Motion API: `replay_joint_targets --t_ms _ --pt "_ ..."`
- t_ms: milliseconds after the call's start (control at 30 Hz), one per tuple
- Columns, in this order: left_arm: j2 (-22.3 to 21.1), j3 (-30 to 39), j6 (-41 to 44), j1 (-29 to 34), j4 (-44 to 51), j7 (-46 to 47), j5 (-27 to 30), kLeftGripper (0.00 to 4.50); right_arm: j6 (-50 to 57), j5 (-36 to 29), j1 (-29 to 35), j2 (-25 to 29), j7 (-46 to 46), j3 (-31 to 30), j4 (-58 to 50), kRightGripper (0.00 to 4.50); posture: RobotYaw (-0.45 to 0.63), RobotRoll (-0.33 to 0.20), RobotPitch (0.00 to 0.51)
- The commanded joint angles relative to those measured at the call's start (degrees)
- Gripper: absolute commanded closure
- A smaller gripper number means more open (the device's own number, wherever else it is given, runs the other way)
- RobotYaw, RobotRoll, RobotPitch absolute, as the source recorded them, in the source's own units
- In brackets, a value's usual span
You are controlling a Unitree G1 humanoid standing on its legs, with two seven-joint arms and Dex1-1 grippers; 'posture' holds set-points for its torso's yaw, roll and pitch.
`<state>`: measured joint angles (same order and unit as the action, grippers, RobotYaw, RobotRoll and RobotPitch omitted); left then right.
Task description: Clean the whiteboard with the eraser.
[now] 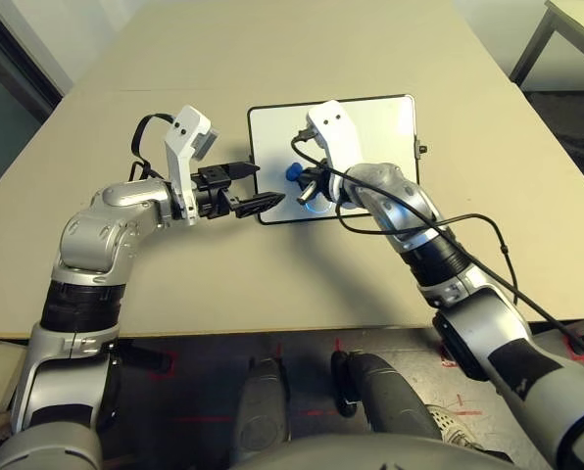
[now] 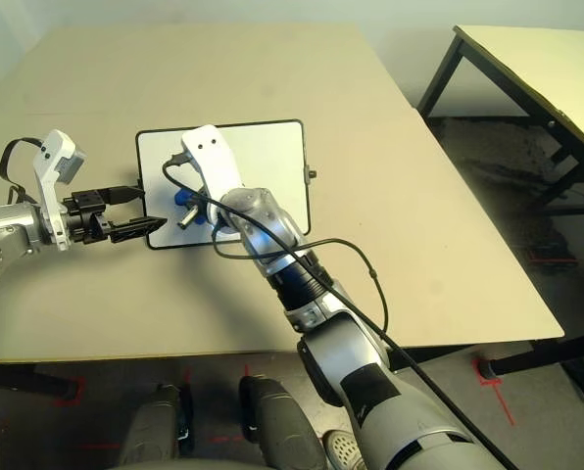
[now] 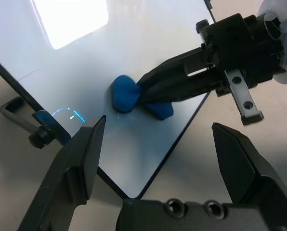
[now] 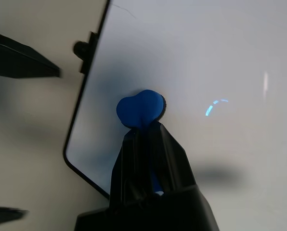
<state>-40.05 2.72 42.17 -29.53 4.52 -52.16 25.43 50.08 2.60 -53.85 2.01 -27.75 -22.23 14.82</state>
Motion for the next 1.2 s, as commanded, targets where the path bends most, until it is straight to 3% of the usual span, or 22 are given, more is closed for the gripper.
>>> replay_joint_targets --t_ms 33,733,1200 --pt "-0.03 -0.42 0.02 0.63 0.71 0.18 0.18 0.0 -0.06 0.87 0.08 -0.43 0.23 -1.05 3.58 4.47 0.01 0.0 0.147" --pt "-0.16 -0.98 0.26 -0.32 0.5 -0.22 0.3 0.0 2.92 0.97 5.96 12.85 -0.93 3.28 -2.58 4.48 -0.01 0.0 0.148" --pt "-0.39 -0.66 0.33 -0.15 0.36 -0.34 0.21 0.0 5.58 0.24 8.26 16.93 -1.15 5.38 -7.1 4.48 -0.01 0.0 0.153"
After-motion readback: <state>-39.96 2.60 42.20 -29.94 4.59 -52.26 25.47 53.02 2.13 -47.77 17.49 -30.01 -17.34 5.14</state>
